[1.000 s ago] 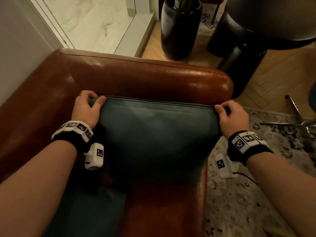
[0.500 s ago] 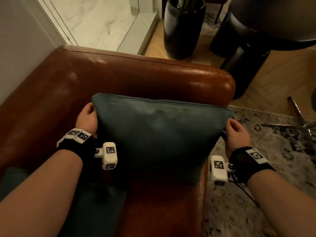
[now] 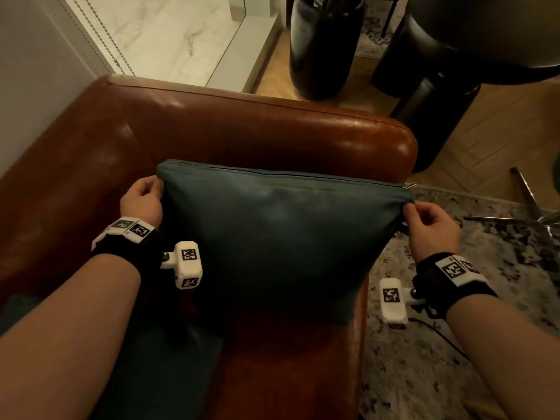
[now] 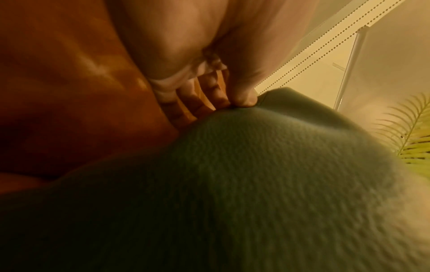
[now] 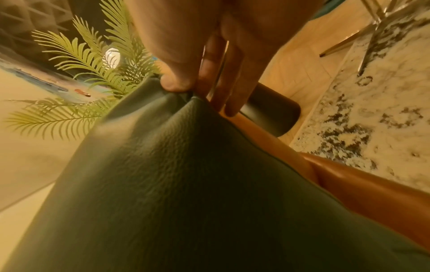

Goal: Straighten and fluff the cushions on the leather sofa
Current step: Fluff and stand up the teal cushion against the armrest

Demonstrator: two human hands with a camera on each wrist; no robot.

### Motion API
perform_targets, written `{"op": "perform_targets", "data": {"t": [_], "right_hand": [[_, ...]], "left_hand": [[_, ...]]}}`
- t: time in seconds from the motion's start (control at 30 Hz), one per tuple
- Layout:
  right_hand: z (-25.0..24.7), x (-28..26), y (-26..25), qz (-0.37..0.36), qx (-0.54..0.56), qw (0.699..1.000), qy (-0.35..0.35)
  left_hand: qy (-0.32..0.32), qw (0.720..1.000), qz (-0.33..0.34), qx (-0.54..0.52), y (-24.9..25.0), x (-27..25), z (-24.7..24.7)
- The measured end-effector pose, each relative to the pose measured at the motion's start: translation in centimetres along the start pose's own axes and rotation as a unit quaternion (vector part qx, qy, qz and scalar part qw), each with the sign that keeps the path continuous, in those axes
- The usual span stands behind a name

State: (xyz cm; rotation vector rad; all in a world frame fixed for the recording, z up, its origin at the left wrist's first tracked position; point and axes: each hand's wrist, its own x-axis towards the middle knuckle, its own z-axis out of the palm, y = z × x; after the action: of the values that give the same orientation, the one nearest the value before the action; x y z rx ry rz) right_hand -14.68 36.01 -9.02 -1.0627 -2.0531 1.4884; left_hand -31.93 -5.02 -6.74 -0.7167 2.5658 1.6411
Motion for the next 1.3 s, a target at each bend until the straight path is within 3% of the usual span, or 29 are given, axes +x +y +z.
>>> {"op": "perform_targets", "data": {"t": [0.07, 0.17, 0.23, 0.4, 0.53, 0.67, 0.83, 0.93, 1.13, 1.3], "right_hand": [[-0.1, -0.6, 0.5, 0.058, 0.091, 0.993, -0.044], [0.0, -2.1, 1.2, 0.133, 0.194, 0.967, -0.102], [0.4, -2.8, 1.4, 0.131, 0.188, 0.967, -0.111], [0.9, -2.0, 1.4, 0.175, 0.167, 0.97, -0.011], [0.8, -1.6, 1.6, 0.159, 0.157, 0.975, 0.015], [0.6, -2.0, 1.8, 0.135, 0.148, 0.98, -0.014], [0.3, -4.0, 3.7, 0.244, 0.201, 0.943, -0.104], [1.4, -5.5, 5.0, 0.265, 0.182, 0.937, -0.14], [2.8, -5.5, 4.2, 0.269, 0.099, 0.957, -0.048], [1.7, -4.3, 5.5, 0.242, 0.072, 0.967, 0.021]], "left_hand": [[-0.003, 1.0, -0.008, -0.024, -0.4, -0.6, 0.0], [-0.078, 0.993, -0.057, -0.063, -1.6, -1.1, -0.1], [-0.088, 0.99, -0.079, -0.076, -2.3, -1.2, -0.2], [-0.016, 0.998, -0.062, -0.004, -2.5, -0.7, -0.5], [0.006, 0.998, -0.061, -0.004, -1.9, -0.2, -0.3], [-0.032, 0.998, -0.044, -0.015, -3.1, -0.2, -0.6], [-0.093, 0.993, -0.066, 0.02, -6.4, -0.1, -0.9], [-0.122, 0.987, -0.093, 0.048, -6.2, -1.9, -0.4], [-0.062, 0.992, -0.095, 0.048, -5.0, -2.7, 1.2], [-0.03, 0.99, -0.138, 0.018, -4.6, -1.0, 0.3]]}}
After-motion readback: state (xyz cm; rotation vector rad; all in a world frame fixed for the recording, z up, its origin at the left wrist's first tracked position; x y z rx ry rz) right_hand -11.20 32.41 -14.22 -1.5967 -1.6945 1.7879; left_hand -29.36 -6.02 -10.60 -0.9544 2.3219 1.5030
